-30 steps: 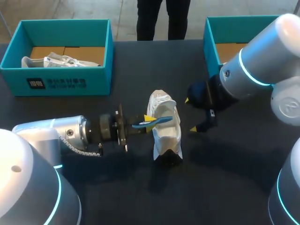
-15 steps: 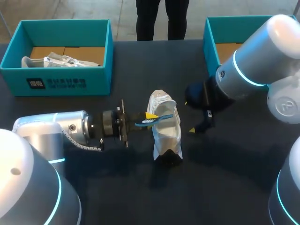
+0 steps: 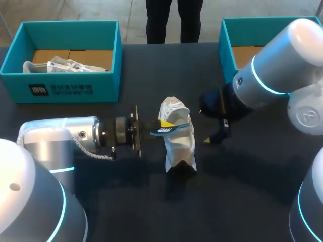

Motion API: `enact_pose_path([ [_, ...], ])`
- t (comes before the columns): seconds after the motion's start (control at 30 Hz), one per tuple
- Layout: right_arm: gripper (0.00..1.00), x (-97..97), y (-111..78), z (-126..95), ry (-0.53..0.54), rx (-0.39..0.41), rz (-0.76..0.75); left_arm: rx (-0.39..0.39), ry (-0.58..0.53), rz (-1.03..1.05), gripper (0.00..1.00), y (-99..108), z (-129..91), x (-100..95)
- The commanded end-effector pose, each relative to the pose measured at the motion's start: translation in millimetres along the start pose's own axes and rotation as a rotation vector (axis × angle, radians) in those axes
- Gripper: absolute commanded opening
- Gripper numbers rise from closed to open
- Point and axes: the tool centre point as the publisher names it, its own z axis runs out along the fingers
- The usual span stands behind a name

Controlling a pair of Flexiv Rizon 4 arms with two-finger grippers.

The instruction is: Take the shoe out of the shoebox, open the shoe tongue, remove and reinsert the insole, then place the shoe into the shoebox

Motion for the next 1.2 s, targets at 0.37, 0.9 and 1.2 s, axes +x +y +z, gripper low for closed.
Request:
enact_pose_path([
  [0.37,1.0,3.9,-0.9,-2.4,-0.008,0.002,0.001,-0.003,0.008,-0.019,0.0,6.5,1.5,7.2],
  [0.9,1.0,3.9,-0.9,-2.4,-0.008,0.002,0.001,0.027,0.027,-0.051,0.0,24.0,16.7,16.0],
  [1.2,1.0,3.9,-0.9,-2.4,-0.008,0.002,0.001,-0.01,0.042,-0.059,0.0,32.9,12.2,19.9],
])
